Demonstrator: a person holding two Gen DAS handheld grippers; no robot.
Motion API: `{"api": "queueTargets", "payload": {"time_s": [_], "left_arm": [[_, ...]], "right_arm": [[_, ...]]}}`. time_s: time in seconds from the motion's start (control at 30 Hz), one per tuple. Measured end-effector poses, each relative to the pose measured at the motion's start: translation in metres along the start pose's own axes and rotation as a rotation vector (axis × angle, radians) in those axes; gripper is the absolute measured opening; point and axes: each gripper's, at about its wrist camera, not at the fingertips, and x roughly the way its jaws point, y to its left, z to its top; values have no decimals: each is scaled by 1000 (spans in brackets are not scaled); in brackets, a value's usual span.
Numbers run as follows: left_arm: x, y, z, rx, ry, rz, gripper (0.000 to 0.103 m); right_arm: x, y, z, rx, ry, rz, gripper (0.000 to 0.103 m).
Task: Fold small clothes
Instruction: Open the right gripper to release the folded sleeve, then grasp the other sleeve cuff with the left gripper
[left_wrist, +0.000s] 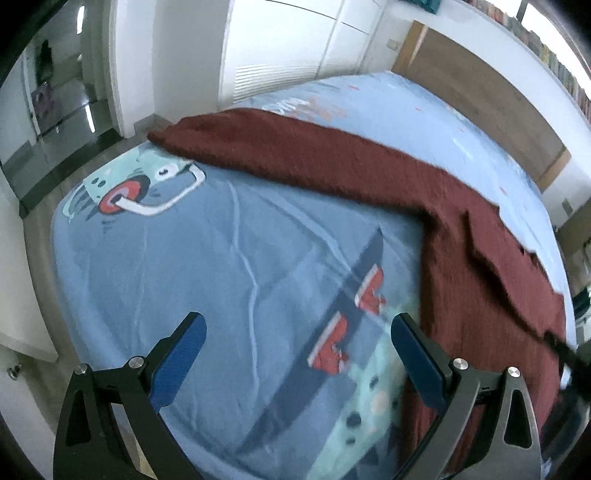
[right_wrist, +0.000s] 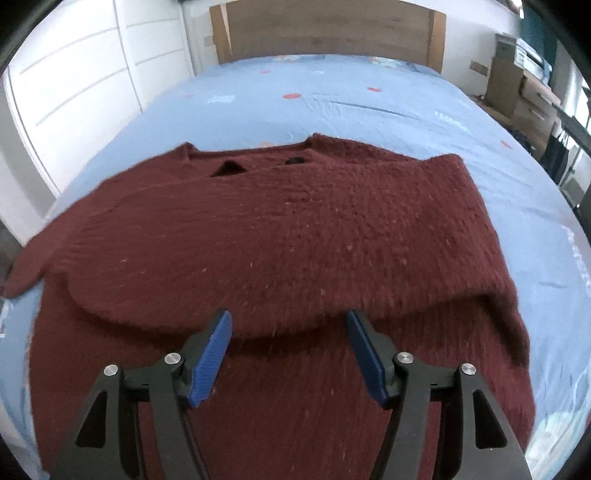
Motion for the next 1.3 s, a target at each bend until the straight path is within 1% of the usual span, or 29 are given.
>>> {"api": "queueTargets", "payload": {"time_s": [0.1, 0.23, 0.33, 0.43, 0.5, 0.6, 0.67, 0.77, 0.93, 1.0, 1.07, 1.1, 1.13, 1.17, 1.23, 1.3], "left_arm": [[10, 17, 25, -49, 2, -15, 99], [23, 40, 55, -118, -19, -22, 99], [36, 62, 80, -189, -39, -40, 98], [54, 89, 103, -284, -48, -81, 98], [62, 103, 111, -332, -50, -97, 98], [75, 129, 120, -427, -46, -138, 89], [86, 147, 124, -500, -44, -186, 77], [96, 164, 125, -571, -45, -236, 69], [100, 177, 134, -617, -79, -279, 69], [103, 186, 139, -655, -97, -322, 67], [108, 192, 142, -690, -106, -362, 56], [111, 194, 143, -707, -107, -380, 53], [116, 199, 144, -731, -107, -407, 45], [120, 203, 147, -757, -107, -440, 40], [128, 210, 147, -802, -110, -495, 33], [135, 219, 149, -849, -113, -541, 29]], "right_arm": [[-16, -4, -13, 17, -15, 22, 67], [-36, -9, -33, 23, -12, 35, 67], [-44, -16, -46, 35, -6, 41, 67], [-52, -24, -56, 51, -2, 39, 67], [-57, -29, -62, 66, 0, 36, 67], [-62, -40, -67, 93, 4, 26, 67], [-64, -45, -70, 111, 4, 19, 67], [-66, -50, -73, 125, 9, 10, 67], [-68, -55, -75, 128, 12, 8, 67], [-68, -57, -76, 136, 11, 8, 67], [-67, -60, -77, 142, 14, 4, 67], [-66, -61, -77, 145, 16, 4, 67], [-66, -63, -78, 147, 18, 4, 67], [-66, -63, -79, 147, 20, 4, 67], [-66, -65, -80, 149, 22, 5, 67], [-66, -67, -81, 149, 25, 4, 67]]}}
